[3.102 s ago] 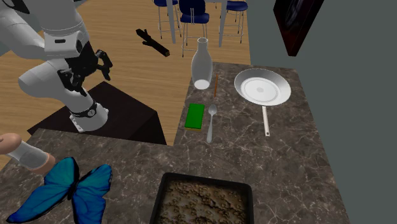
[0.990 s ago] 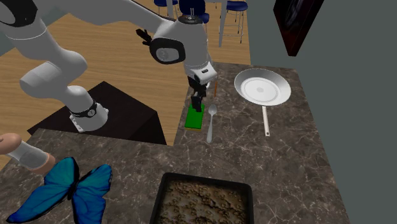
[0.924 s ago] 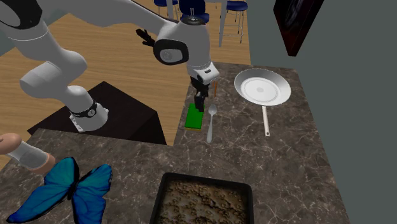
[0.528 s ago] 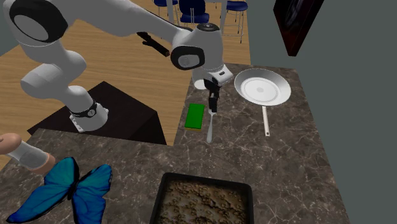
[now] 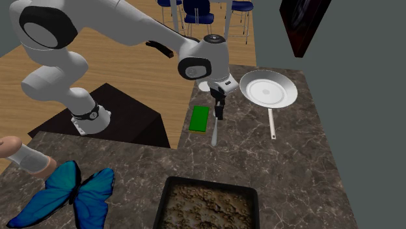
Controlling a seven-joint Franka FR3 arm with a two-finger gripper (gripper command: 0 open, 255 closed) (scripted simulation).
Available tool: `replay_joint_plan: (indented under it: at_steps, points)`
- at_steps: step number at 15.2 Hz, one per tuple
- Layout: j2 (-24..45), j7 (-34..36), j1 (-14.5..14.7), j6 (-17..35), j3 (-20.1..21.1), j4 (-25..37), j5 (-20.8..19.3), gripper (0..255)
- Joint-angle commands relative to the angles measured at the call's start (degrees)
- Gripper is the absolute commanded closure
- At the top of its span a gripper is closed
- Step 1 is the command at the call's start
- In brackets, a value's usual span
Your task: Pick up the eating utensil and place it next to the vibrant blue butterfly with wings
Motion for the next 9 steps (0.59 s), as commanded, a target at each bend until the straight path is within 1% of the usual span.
replay_joint_plan:
  at_steps: [1, 5, 6, 9]
  points:
    - [0.11, 0.01, 0.0, 0.12, -0.03, 0.01, -0.05, 0]
    - [0.11, 0.01, 0.0, 0.12, -0.03, 0.01, -0.05, 0]
    - [0.11, 0.01, 0.0, 0.12, -0.03, 0.01, -0.05, 255]
    - [0.1, 0.01, 0.0, 0.11, -0.03, 0.01, -0.05, 255]
